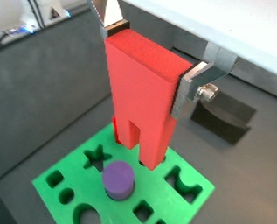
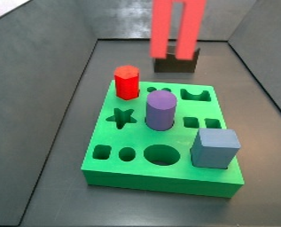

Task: Pick up the double-square object. Move up. Rotate the double-square object. Place the double-square object on the fixture. Regrasp the double-square object. Move to above the board. Insert the double-square object.
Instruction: Insert the double-square object.

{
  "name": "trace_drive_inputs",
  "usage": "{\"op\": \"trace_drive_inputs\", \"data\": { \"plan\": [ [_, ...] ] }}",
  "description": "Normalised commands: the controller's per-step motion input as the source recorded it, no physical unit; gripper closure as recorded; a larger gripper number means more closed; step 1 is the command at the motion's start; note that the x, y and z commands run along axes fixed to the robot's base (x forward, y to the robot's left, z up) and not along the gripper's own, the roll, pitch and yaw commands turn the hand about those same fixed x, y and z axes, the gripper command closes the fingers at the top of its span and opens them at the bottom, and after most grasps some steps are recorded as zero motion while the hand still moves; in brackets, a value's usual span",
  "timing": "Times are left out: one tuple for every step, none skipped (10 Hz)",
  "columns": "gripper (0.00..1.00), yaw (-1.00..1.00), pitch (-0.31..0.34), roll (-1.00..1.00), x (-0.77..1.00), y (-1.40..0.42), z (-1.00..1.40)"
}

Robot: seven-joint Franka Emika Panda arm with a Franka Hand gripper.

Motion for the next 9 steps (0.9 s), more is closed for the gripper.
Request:
{"op": "trace_drive_inputs", "data": {
  "plan": [
    [1.0, -0.11, -0.027, 0.0, 1.0, 0.0, -0.29],
    [1.0, -0.05, -0.019, 0.0, 1.0, 0.0, -0.29],
    [1.0, -0.05, -0.014, 0.0, 1.0, 0.0, -0.33],
    [1.0, -0.06, -0.004, 0.06, 1.0, -0.09, -0.51],
    [1.0, -0.02, 0.0, 0.08, 1.0, -0.11, -0.55],
    [1.0, 0.0, 0.0, 0.07, 1.0, -0.12, -0.53],
    [1.0, 0.0, 0.0, 0.06, 1.0, -0.14, -0.49],
    [1.0, 0.0, 0.027, 0.07, 1.0, -0.21, -0.41],
    [1.0, 0.0, 0.13, 0.11, 0.93, -0.3, -0.23]
  ]
}}
